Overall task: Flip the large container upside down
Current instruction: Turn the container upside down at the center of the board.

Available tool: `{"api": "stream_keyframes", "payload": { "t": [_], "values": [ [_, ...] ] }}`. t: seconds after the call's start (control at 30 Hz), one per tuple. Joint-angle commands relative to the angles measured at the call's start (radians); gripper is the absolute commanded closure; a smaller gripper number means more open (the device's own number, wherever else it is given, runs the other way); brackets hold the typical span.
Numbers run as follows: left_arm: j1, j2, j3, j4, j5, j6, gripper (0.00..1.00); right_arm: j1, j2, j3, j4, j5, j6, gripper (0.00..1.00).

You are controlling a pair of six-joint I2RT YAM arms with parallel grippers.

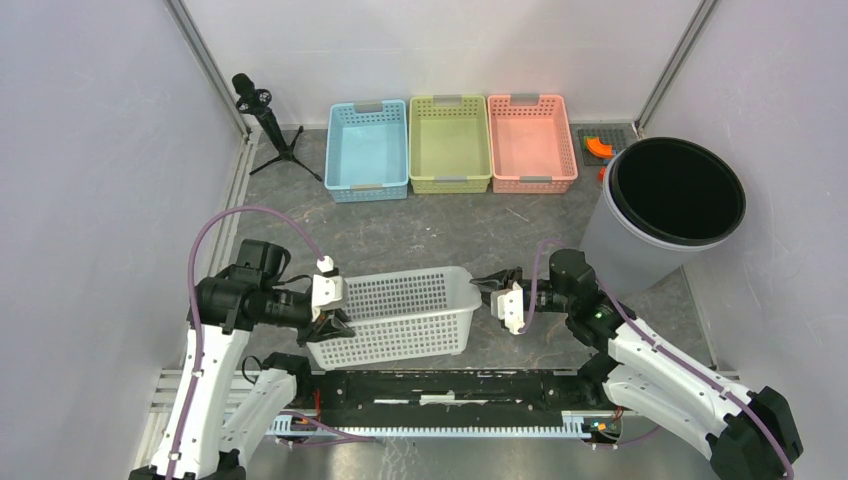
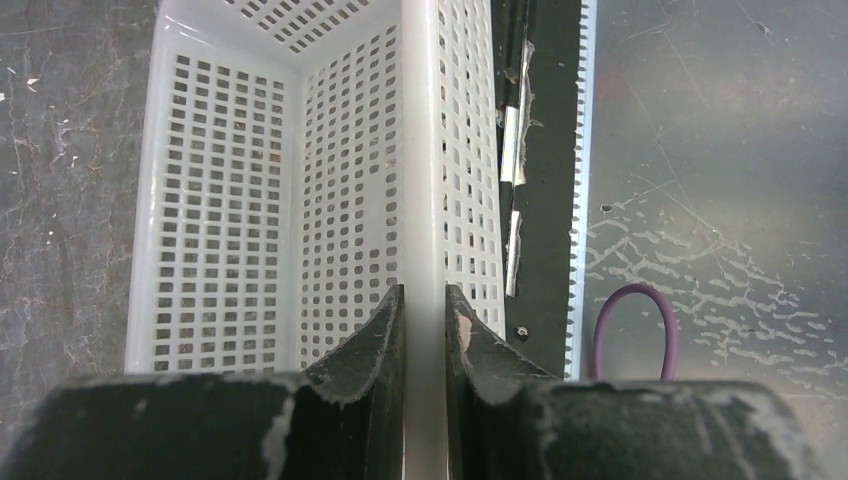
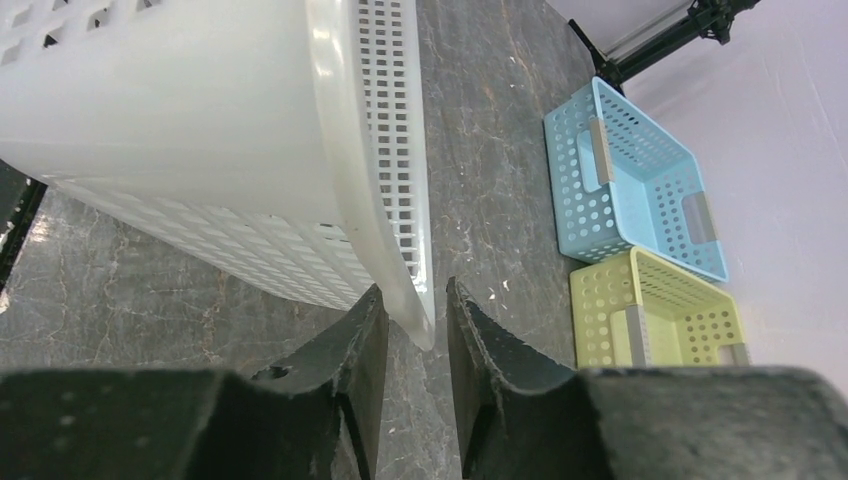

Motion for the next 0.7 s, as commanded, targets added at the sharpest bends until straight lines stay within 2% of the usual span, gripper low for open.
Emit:
{"api": "stream_keyframes", "payload": {
  "t": [0.0, 0.2, 0.4, 0.47, 0.53, 0.6, 0.67],
  "values": [
    [0.011, -0.005, 0.010, 0.043, 0.090, -0.017, 0.98, -0.003, 0.002, -0.008, 0.038, -0.026, 0.001, 0.69],
    [0.016, -0.005, 0.009, 0.044, 0.095, -0.018, 0.98, -0.003, 0.006, -0.008, 0.039, -0.036, 0.007, 0.78],
    [0.021, -0.012, 0.001, 0.083, 0.094, -0.059, 0.96, -0.003, 0.006, -0.008, 0.039, -0.034, 0.010, 1.00],
    [0.021, -0.019, -0.003, 0.105, 0.088, -0.085, 0.87, -0.003, 0.005, -0.008, 0.040, -0.034, 0.010, 1.00],
    [0.023, -0.024, -0.006, 0.118, 0.084, -0.099, 0.72, -0.005, 0.004, -0.008, 0.038, -0.034, 0.013, 1.00],
    [0.023, -0.030, -0.008, 0.126, 0.081, -0.107, 0.50, -0.008, 0.003, -0.007, 0.038, -0.034, 0.016, 1.00],
    [0.024, -0.038, -0.009, 0.137, 0.074, -0.115, 0.39, -0.012, 0.003, -0.006, 0.038, -0.034, 0.022, 1.00]
  ]
}}
